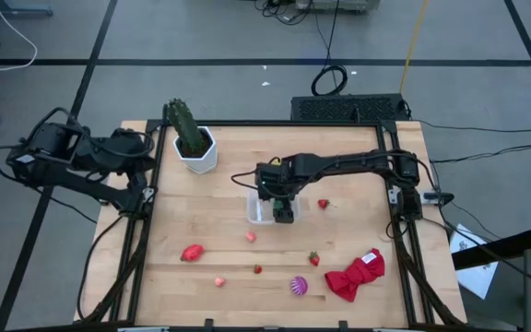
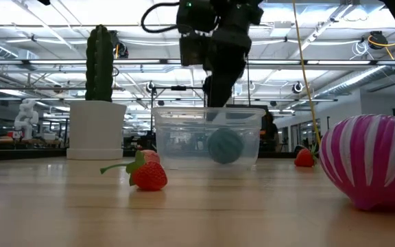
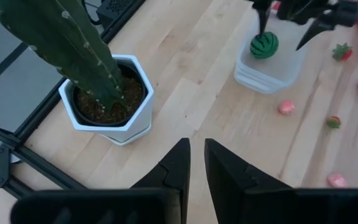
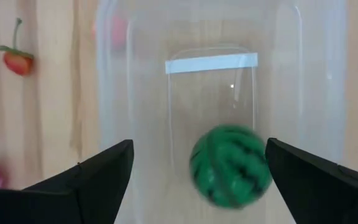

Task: Pick and placing Produce into tupperware
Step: Put the top strawberry into the transparent bin

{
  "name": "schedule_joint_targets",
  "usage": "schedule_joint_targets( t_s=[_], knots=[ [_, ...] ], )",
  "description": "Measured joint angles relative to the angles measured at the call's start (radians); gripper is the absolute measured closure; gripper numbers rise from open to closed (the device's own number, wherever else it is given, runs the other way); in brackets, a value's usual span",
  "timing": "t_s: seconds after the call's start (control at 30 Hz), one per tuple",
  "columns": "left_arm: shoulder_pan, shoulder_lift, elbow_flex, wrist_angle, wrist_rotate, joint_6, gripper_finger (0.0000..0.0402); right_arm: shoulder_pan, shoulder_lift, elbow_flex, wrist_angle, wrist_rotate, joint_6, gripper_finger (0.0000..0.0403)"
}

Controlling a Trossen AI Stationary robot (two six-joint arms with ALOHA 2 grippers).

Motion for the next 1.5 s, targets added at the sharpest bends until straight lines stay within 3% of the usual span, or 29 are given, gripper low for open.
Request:
schedule_joint_targets(
  t_s=[0.3, 0.5, 0.7, 0.87, 1.27, 1.5],
  knots=[
    [0.0, 0.024, 0.0, 0.0, -0.005, 0.022, 0.035, 0.023, -0.03, 0.206, -0.287, 0.0, 0.013, 0.0046],
    [0.0, 0.039, 0.0, 0.0, -0.004, 0.021, 0.035, 0.026, -0.112, 0.214, -0.419, 0.013, -0.046, 0.0046],
    [0.0, 0.038, 0.0, -0.001, -0.004, 0.02, 0.035, 0.025, -0.155, 0.21, -0.584, 0.132, -0.033, 0.0046],
    [0.0, 0.038, 0.0, -0.001, -0.004, 0.019, 0.035, 0.012, -0.165, 0.122, -0.552, 0.162, -0.019, 0.0046],
    [0.0, 0.038, 0.0, -0.001, -0.003, 0.0, 0.035, -0.118, -0.164, -0.272, -0.451, 0.142, 0.063, 0.0046],
    [0.0, 0.038, 0.0, -0.001, -0.003, 0.0, 0.035, -0.147, -0.164, -0.349, -0.337, 0.078, 0.134, 0.0047]
  ],
)
